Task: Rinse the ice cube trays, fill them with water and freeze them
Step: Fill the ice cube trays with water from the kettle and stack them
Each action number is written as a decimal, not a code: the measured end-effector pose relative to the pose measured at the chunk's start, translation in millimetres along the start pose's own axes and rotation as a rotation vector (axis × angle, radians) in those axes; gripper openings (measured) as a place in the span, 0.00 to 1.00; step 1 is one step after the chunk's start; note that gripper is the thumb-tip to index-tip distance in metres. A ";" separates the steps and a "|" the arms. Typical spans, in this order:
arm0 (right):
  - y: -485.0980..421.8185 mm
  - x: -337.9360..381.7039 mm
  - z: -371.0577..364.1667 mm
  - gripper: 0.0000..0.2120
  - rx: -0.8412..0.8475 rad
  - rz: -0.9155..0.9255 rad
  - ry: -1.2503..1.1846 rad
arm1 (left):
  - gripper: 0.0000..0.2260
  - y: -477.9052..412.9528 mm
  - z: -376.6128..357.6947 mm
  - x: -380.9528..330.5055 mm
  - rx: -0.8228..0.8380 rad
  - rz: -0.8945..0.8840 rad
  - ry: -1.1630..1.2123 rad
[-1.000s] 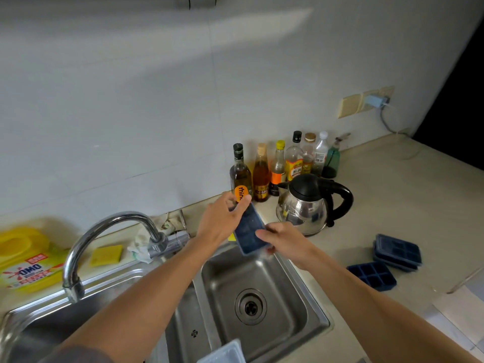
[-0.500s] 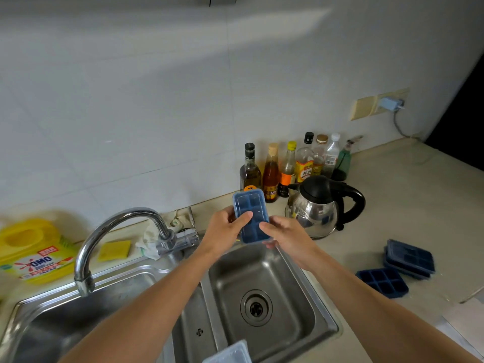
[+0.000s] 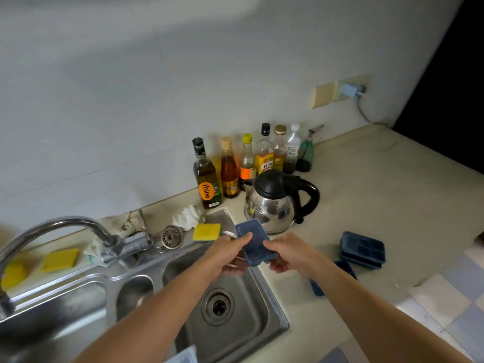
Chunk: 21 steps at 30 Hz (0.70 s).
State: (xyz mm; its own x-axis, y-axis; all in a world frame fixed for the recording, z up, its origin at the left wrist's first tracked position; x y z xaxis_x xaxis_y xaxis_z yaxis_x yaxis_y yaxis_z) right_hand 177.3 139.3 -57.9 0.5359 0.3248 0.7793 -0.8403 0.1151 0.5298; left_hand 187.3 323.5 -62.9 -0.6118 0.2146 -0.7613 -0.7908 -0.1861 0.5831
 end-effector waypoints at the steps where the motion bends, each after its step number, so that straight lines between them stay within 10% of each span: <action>1: -4.5 -8.8 21.1 0.12 -0.026 0.002 0.010 | 0.17 -0.2 -19.3 -4.0 -0.008 -0.024 -0.002; 10: -44.5 -71.5 217.1 0.09 -0.155 0.020 0.088 | 0.06 5.4 -208.5 -44.6 -0.025 -0.267 -0.003; 21: -75.3 -103.4 288.6 0.04 -0.214 0.100 0.309 | 0.08 10.2 -295.4 -38.7 -0.094 -0.104 -0.078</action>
State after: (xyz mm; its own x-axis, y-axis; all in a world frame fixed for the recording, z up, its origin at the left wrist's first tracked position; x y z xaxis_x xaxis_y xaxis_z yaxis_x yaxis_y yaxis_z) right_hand 208.9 -173.8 -81.8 0.4279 0.6078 0.6689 -0.9027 0.2513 0.3492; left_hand 207.9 30.0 -111.2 -0.5292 0.3101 -0.7898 -0.8471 -0.2469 0.4706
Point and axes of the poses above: each hand's wrist, its own y-axis away from the middle knuckle, its own z-axis out of the back of the hand, x = y × z, the point moved 3 cm from there along -y, towards the middle knuckle, and after that the axes turned 14 degrees about -x, right-handed, at the moved point
